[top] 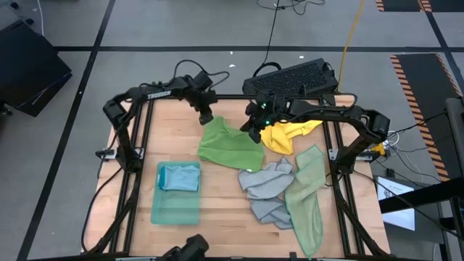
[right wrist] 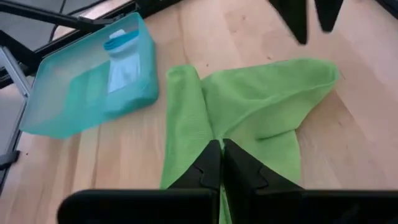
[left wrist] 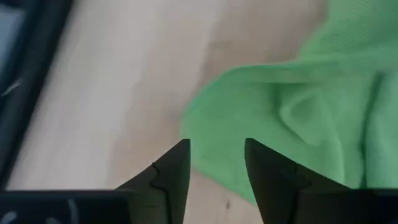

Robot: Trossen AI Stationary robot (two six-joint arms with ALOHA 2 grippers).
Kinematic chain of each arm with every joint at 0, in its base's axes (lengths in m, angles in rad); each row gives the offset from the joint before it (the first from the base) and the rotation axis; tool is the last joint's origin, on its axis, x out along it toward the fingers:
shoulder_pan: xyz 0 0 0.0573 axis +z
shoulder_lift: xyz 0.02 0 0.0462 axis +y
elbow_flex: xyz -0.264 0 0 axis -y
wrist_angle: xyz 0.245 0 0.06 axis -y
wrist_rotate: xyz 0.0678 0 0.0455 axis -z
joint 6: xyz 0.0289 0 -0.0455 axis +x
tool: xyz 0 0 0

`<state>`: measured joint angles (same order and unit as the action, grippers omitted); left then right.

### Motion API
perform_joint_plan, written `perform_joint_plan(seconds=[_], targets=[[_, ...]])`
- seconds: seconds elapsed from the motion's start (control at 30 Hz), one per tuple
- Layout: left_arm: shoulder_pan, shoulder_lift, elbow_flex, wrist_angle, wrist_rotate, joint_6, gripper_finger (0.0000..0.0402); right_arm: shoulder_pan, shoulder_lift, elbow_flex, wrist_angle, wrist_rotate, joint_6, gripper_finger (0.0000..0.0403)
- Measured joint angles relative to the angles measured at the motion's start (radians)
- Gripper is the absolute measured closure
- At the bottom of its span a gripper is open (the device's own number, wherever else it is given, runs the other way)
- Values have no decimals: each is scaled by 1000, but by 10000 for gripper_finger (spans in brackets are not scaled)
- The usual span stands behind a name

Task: Fold microfiber towels
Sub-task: Fold the green microfiber cloth

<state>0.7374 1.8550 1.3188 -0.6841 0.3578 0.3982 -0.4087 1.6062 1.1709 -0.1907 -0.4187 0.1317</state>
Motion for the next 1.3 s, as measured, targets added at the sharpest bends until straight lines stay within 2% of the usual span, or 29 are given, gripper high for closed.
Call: perform_joint_plan(seconds=[0.17, 0.33, 0.47, 0.57, 0.73, 1.1, 1.2, 1.3], targets=[[-53, 8, 0, 54, -4, 165, 199, 24, 0, 0, -42, 1, 9, 402], [-121, 16, 0, 98, -108, 429, 152, 56, 0, 0, -61, 1, 6, 402], [-134, 44, 0, 142, -146, 449, 150, 65, 0, 0, -78, 3, 6, 402], [-130, 52, 0, 150, -149, 453, 161, 69, 0, 0, -82, 3, 10, 403], [-125, 54, 0, 150, -99, 527, 193, 70, 0, 0, -82, 2, 6, 403], [-107, 117, 0, 181, -97, 535, 250, 70, 0, 0, -76, -1, -6, 403], [-108, 120, 0, 181, -116, 517, 286, 70, 0, 0, -76, -1, -6, 403], [-108, 103, 0, 159, -156, 478, 347, 70, 0, 0, -76, -1, -6, 403]])
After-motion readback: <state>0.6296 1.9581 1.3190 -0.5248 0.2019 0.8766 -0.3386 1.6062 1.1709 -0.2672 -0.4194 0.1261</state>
